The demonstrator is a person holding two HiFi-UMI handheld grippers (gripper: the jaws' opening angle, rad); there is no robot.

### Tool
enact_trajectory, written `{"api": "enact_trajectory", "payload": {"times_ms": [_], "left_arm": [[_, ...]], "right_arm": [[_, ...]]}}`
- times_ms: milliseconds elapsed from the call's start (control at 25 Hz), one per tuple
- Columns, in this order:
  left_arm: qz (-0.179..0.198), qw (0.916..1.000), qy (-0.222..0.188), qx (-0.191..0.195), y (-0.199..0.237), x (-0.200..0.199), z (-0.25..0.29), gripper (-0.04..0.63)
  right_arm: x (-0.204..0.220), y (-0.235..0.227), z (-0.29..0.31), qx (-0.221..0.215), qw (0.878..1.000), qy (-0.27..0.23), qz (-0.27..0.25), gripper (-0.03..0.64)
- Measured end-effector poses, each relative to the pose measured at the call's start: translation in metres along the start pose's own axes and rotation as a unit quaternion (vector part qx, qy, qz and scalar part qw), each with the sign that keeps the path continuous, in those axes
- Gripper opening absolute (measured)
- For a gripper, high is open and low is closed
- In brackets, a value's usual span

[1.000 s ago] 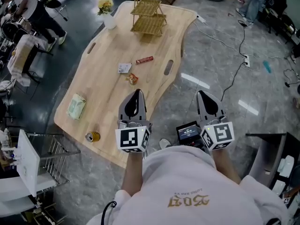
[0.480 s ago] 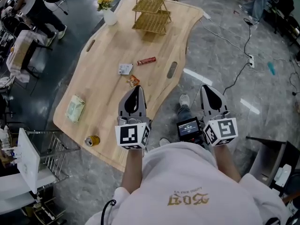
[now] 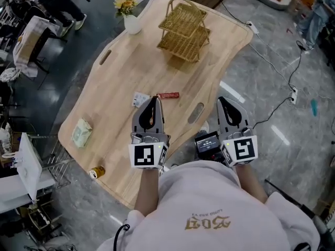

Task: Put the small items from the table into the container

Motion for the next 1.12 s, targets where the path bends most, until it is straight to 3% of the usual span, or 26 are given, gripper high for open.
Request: {"api": "enact_trajectory", "payload": {"times_ms": [280, 440, 680, 880, 1120], "left_arm": [[-0.007, 0.9984, 0.02, -0.052, 0.015, 0.009, 0.089, 0.005], [0.001, 0.9973, 0.026, -0.069, 0.017, 0.008, 0.117, 0.005], [0.005, 0.9946, 0.048, -0.092, 0.03, 0.019, 0.124, 0.005], [-0.004, 0.996, 0.04, -0.08, 0.046, 0.03, 0.119, 0.005], [-0.002, 0.9946, 0.069, -0.078, 0.053, 0.046, 0.118, 0.005]], "right_arm": [[-0.001, -0.072, 0.081, -0.049, 0.999, 0.016, 0.009, 0.021], [0.006, -0.091, 0.115, -0.077, 0.996, 0.024, 0.022, 0.022], [0.017, -0.078, 0.149, -0.12, 0.991, 0.04, 0.033, 0.023], [0.015, -0.055, 0.163, -0.128, 0.991, 0.029, 0.034, 0.021], [0.016, -0.044, 0.173, -0.146, 0.988, 0.05, 0.02, 0.021]]}}
Point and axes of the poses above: the fingertips, and each gripper's own axes: z forward along the fingers, y to its left, x out of its underside, the point moved 7 cm from there along -z, backward along the fingers, and after that the axes turned 9 degrees about x, right-handed, at the moved point
